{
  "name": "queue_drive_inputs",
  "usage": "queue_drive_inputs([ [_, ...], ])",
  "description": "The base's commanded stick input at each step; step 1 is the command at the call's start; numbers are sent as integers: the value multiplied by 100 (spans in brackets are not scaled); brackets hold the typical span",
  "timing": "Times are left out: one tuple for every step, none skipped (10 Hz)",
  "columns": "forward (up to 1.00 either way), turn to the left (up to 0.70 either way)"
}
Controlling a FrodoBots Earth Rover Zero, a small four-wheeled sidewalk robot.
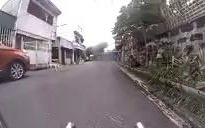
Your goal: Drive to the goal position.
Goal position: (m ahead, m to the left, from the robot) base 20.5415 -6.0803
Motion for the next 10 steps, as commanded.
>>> queue_drive_inputs([
  [70,0],
  [70,0],
  [70,0],
  [70,0],
  [70,0],
  [70,0],
  [70,0],
  [70,0],
  [70,0],
  [70,0],
])
